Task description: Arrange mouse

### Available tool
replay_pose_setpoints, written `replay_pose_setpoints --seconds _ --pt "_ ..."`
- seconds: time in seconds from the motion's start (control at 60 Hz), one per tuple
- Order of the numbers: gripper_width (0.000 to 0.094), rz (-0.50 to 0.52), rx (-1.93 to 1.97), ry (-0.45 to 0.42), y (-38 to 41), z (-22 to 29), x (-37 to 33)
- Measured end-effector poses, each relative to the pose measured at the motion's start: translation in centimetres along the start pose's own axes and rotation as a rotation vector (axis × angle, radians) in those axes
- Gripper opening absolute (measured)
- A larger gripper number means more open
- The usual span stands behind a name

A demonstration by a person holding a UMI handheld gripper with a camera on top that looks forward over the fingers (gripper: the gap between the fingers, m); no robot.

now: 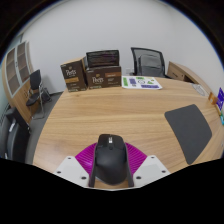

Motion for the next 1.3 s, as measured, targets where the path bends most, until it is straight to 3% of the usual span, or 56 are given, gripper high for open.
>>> replay_pose_setpoints --seconds 0.133,0.4,0.6,0.85,0.983,1.3 --pt "0.0381 -0.026 -0.015 -0.001 -0.3 0.0 -0.3" --pt "0.0375 -0.018 -0.011 0.0 -1.2 0.9 -2.9" --pt "0.0378 -0.041 -0.026 -0.091 -5.7 7.2 -6.9" --pt "0.0378 -0.166 0.003 -0.203 -17.5 14.1 -9.7" --pt "0.0377 -0.221 0.032 -0.198 -23.6 14.0 -8.9" --pt "0.0379 -0.203 0.09 -0.091 -30.7 8.2 -2.3"
Point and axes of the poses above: the point between the fingertips, and its own axes, seen from behind it with the camera up: y to the left, z up, x forward, the way the camera looks, the point moved 10 cm from there along -x, backward, against the way the camera looks, and after that the axes turned 1 degree about -x, right-handed, at the moved point
